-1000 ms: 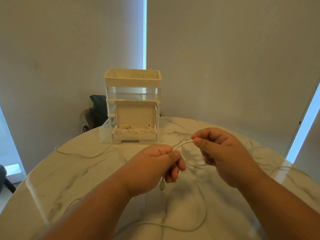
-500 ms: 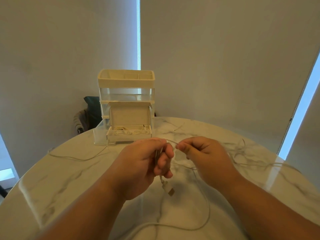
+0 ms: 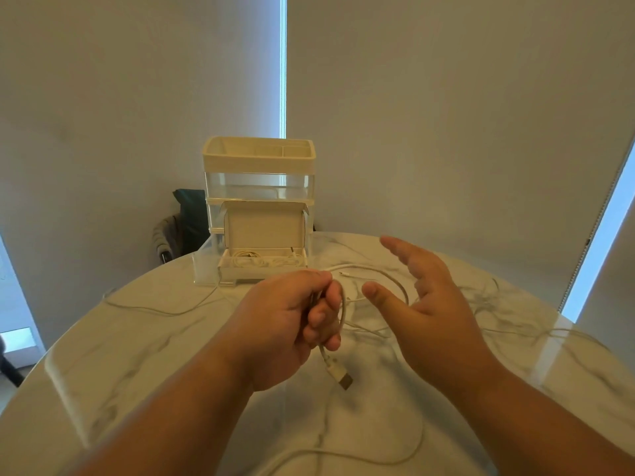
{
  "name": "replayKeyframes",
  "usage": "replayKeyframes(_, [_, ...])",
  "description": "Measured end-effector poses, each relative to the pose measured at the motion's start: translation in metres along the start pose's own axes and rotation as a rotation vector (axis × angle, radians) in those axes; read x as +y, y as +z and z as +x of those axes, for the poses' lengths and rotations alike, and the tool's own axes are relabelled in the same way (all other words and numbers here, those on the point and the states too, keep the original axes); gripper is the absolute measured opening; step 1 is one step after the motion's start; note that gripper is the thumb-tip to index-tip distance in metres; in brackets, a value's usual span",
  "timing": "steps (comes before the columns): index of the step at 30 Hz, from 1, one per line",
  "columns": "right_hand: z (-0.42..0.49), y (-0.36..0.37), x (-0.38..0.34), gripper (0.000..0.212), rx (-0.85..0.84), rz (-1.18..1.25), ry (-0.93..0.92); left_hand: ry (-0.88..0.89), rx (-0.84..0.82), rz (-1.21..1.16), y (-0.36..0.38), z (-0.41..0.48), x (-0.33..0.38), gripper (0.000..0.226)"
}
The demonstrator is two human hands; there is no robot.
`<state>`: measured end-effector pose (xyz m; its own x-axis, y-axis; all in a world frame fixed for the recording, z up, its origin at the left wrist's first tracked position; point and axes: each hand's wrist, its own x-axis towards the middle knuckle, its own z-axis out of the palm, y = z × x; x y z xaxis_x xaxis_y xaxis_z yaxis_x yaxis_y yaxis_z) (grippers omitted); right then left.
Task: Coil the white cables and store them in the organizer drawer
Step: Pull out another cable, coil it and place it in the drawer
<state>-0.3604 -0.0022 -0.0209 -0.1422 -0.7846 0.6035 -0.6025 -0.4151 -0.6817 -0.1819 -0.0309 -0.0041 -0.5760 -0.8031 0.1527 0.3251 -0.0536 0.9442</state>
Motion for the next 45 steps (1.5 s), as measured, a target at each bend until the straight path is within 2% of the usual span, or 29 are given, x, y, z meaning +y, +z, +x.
replayKeyframes(3, [-0.004,0.006,-0.003,0.038,0.063,-0.022,-0.074,0.001,-0.027,-0.013,0.002,-0.001,0.000,0.039])
replayKeyframes(5, [-0.004,0.012,-0.001,0.024,0.073,0.156,0.041,-0.001,-0.077,-0.053,0.001,-0.001,0.002,0.036])
replayKeyframes(7, [-0.002,0.015,0.002,0.021,0.087,0.316,0.155,0.002,-0.147,-0.113,0.000,-0.002,0.003,0.033])
replayKeyframes(11, [0.003,0.015,0.004,0.011,0.042,0.442,0.209,0.049,-0.175,-0.258,-0.004,-0.005,0.007,0.033])
replayKeyframes(14, [0.000,0.016,0.001,0.005,-0.013,0.392,0.197,0.113,-0.088,-0.334,-0.005,-0.005,0.011,0.032])
replayKeyframes(21, [-0.010,0.028,-0.007,0.010,-0.184,0.406,0.259,0.157,0.105,-0.579,-0.004,-0.002,0.013,0.023])
replayKeyframes(26, [-0.015,0.030,-0.012,0.011,-0.257,0.427,0.273,0.173,0.169,-0.547,-0.005,0.001,0.013,0.025])
replayKeyframes(31, [-0.021,0.033,-0.013,0.025,-0.350,0.430,0.257,0.249,0.253,-0.509,-0.009,0.004,0.014,0.026])
replayKeyframes(35, [-0.027,0.037,-0.019,0.010,-0.420,0.542,0.311,0.267,0.347,-0.494,-0.017,0.007,0.015,0.026])
replayKeyframes(39, [-0.027,0.035,-0.020,0.017,-0.464,0.471,0.290,0.242,0.385,-0.432,-0.020,0.011,0.009,0.026])
replayKeyframes(42, [-0.026,0.031,-0.025,0.018,-0.500,0.252,0.199,0.215,0.406,-0.444,-0.023,0.014,0.006,0.026])
replayKeyframes(45, [-0.028,0.031,-0.029,0.020,-0.606,0.035,0.107,0.174,0.416,-0.534,-0.024,0.015,0.005,0.026])
